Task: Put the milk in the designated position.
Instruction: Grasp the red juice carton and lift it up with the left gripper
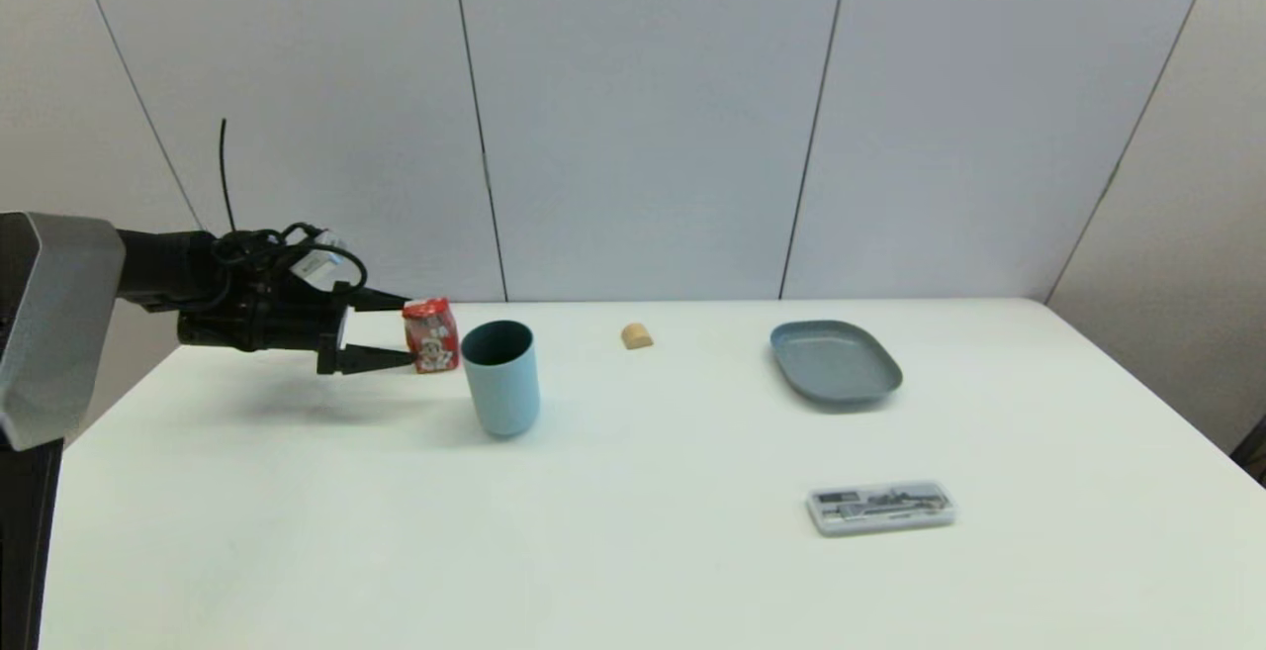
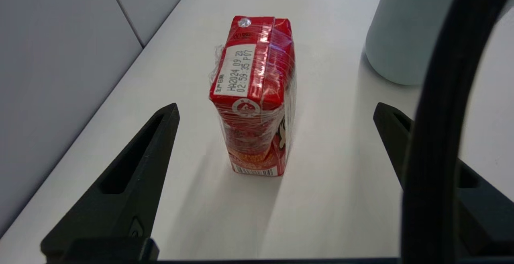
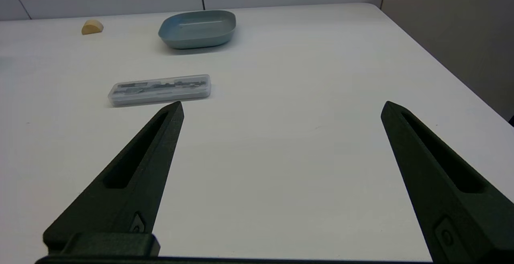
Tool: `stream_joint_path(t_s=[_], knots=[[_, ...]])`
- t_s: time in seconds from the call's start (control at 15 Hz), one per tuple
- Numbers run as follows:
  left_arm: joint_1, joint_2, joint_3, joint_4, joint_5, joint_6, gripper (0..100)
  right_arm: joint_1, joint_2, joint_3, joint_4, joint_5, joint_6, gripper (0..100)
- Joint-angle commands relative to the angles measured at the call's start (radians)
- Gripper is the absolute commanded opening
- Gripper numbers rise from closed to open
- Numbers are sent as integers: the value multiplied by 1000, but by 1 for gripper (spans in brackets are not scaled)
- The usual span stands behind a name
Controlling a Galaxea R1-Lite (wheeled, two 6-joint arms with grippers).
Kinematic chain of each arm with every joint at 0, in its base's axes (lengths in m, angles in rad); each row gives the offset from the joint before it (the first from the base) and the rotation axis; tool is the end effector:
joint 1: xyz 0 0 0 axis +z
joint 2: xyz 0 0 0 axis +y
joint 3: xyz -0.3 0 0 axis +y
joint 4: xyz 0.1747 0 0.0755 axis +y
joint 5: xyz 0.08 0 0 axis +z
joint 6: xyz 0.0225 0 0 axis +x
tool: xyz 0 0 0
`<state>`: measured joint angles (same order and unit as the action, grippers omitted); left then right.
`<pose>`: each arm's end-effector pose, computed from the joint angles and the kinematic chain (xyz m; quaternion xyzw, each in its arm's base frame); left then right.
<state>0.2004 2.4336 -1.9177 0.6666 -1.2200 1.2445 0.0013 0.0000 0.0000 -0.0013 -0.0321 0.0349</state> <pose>0.4455 0.0689 0.0934 0.1271 0.1073 -0.5756 0.8007 -0.0228 -0.0008 0.0756 0.0175 -0.0009 -0.0154 0.9997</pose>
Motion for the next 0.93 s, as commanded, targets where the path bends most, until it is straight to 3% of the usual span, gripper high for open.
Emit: stream_joint_path(t_s=[0.07, 0.6, 0.93], knots=[[-21, 42, -46, 25, -3, -13, 100, 0, 2, 0, 0, 0, 0, 100], [-47, 48, -55, 8, 36, -105, 100, 0, 2, 0, 0, 0, 0, 100], [-47, 48, -55, -159, 80, -255, 100, 0, 2, 0, 0, 0, 0, 100]])
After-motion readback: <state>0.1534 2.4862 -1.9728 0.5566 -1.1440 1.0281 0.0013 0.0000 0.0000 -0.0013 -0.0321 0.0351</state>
